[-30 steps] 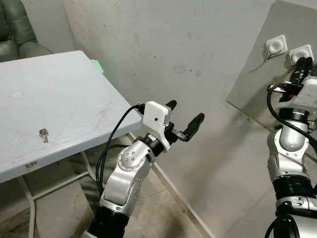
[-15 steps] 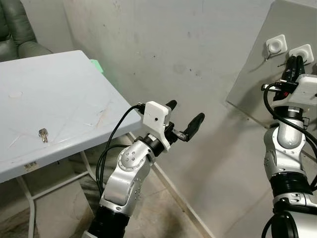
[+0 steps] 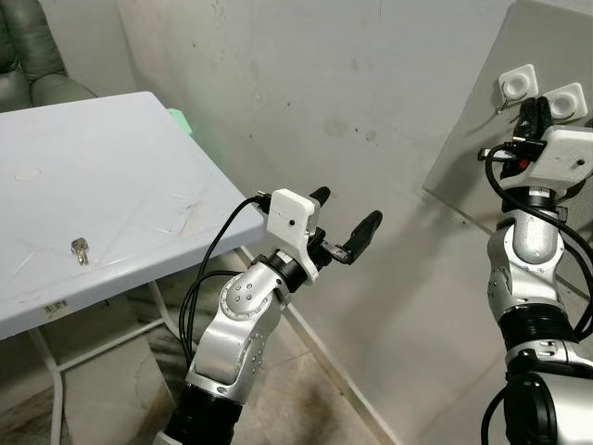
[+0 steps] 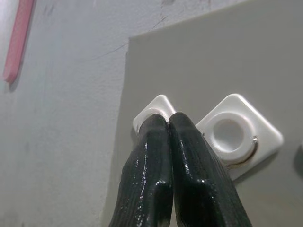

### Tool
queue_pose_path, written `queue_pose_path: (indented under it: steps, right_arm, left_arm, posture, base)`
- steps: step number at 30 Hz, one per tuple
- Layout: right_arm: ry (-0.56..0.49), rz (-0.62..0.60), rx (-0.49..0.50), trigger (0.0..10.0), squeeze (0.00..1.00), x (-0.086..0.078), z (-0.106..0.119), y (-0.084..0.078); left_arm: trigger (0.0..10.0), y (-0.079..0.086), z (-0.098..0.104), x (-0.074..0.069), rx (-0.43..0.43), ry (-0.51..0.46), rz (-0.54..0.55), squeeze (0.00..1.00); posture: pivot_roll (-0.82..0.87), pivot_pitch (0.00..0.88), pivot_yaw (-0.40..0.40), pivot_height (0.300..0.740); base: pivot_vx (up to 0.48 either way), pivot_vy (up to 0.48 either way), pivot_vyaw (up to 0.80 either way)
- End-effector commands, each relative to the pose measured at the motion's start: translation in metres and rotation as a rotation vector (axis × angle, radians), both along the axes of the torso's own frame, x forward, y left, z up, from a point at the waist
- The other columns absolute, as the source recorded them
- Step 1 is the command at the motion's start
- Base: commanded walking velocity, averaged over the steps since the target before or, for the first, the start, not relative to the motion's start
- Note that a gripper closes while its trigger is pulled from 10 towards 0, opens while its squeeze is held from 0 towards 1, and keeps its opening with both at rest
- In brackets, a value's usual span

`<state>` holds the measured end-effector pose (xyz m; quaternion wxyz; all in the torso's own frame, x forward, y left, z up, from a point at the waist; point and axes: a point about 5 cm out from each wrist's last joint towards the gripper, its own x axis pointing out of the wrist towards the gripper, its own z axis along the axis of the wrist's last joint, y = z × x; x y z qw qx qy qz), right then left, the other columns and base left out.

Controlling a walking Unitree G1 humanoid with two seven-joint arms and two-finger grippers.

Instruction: Hang keys on a hook

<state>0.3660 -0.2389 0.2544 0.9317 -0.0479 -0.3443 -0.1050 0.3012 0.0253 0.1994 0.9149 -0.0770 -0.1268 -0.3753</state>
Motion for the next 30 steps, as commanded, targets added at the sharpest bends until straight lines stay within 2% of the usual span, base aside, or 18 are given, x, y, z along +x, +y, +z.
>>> queue_pose_path:
  steps: [1,3,5,10,13,15,23,25,26,30]
  right_arm:
    - [-0.006,-0.003,0.003,10.0,0.0,0.001,0.007,-0.005]
    - [0.032,0.043,0.013,10.0,0.0,0.004,0.003,-0.004]
    - [0.042,0.05,-0.015,10.0,0.0,0.004,0.001,-0.004]
    - [0.1,0.093,-0.012,10.0,0.0,0.005,-0.009,-0.004]
    - [0.16,0.158,-0.003,10.0,0.0,0.005,-0.024,-0.001]
    - [0.183,0.157,-0.021,10.0,0.0,0.003,-0.031,0.0]
    - [0.221,0.191,-0.007,10.0,0.0,0.001,-0.044,0.002]
    - [0.225,0.239,0.027,10.0,0.04,0.0,-0.047,0.005]
    - [0.219,0.254,0.036,10.0,1.0,0.0,-0.047,0.006]
    - [0.194,0.277,0.04,10.0,1.0,-0.001,-0.046,0.009]
  left_arm:
    - [10.0,-0.002,0.005,-0.002,-0.002,-0.016,-0.002,0.0]
    - [10.0,-0.002,0.005,-0.002,-0.003,-0.016,-0.001,0.0]
    - [10.0,-0.002,0.005,-0.002,-0.003,-0.018,0.001,0.0]
    - [10.0,-0.001,0.005,-0.002,-0.008,-0.017,0.004,0.0]
    - [10.0,-0.001,0.006,-0.002,-0.011,-0.015,0.003,0.0]
    - [10.0,-0.002,0.006,-0.002,-0.012,-0.015,0.001,0.0]
    - [10.0,-0.002,0.006,-0.002,-0.012,-0.013,0.001,0.0]
    - [10.0,-0.002,0.006,-0.002,-0.012,-0.012,0.002,0.0]
    - [10.0,-0.002,0.006,-0.002,-0.013,-0.012,0.002,0.0]
    - [10.0,-0.001,0.005,-0.001,-0.016,-0.012,0.015,0.0]
  posture:
    - [0.03,0.049,-0.083,0.74]
    - [0.03,0.049,-0.085,0.74]
    - [0.03,0.049,-0.085,0.74]
    - [0.03,0.05,-0.085,0.74]
    - [0.03,0.051,-0.083,0.74]
    - [0.02,0.052,-0.081,0.74]
    - [0.02,0.052,-0.081,0.74]
    - [0.03,0.051,-0.079,0.74]
    - [0.03,0.051,-0.079,0.74]
    - [0.03,0.047,-0.082,0.74]
  base:
    - [0.0,0.0,0.0]
    - [0.0,0.0,0.0]
    - [0.0,0.0,0.0]
    - [0.0,0.0,0.0]
    - [0.0,0.0,0.0]
    - [0.0,0.0,0.0]
    - [0.0,0.0,0.0]
    - [0.0,0.0,0.0]
    - [0.0,0.0,0.0]
    - [0.0,0.0,0.0]
